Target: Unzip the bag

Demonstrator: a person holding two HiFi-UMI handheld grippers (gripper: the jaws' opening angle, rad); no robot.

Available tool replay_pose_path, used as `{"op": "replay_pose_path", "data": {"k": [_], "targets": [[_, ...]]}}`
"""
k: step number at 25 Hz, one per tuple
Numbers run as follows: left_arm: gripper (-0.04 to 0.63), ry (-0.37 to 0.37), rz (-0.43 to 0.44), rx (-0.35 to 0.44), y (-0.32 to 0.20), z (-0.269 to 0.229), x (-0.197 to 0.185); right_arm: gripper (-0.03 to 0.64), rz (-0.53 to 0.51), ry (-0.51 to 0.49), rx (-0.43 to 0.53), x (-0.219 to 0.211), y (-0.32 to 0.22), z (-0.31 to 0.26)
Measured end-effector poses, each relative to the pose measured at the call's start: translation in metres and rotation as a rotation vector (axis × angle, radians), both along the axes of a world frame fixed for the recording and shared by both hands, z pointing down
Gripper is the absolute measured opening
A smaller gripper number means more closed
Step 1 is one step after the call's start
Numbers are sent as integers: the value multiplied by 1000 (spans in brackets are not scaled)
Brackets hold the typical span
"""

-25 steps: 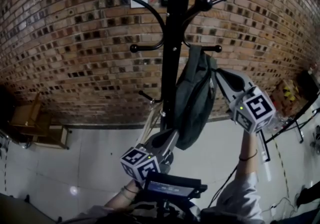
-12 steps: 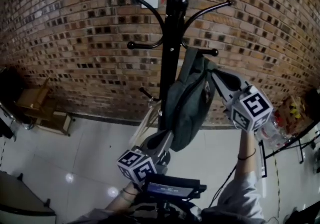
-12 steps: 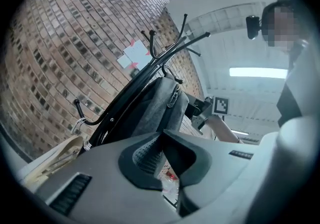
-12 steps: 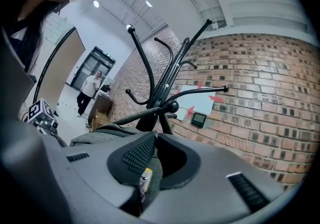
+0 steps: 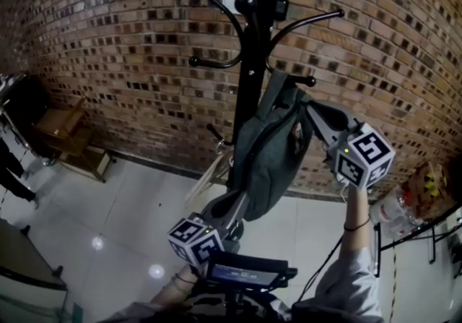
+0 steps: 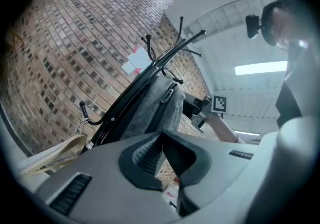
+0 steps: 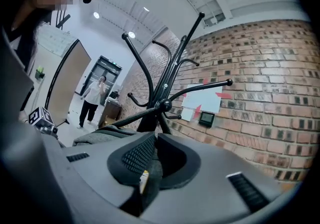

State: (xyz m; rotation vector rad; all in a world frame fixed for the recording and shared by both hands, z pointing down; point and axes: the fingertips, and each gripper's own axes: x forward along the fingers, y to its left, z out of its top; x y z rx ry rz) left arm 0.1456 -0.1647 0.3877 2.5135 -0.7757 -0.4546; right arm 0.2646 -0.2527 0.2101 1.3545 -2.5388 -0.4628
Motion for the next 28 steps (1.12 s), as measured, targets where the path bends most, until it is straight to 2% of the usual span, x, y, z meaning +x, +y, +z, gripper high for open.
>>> {"op": "replay_pose_path", "data": {"k": [9, 23, 28], "targets": [[11, -12, -29, 0, -4, -2, -3, 32, -54, -16, -29, 5, -12, -5], [11, -12, -47, -14, -17, -1, -19, 35, -42, -55, -97, 30, -43, -8], [11, -10, -54, -13, -22, -1, -24, 35, -67, -86, -142, 38, -52, -3]]}}
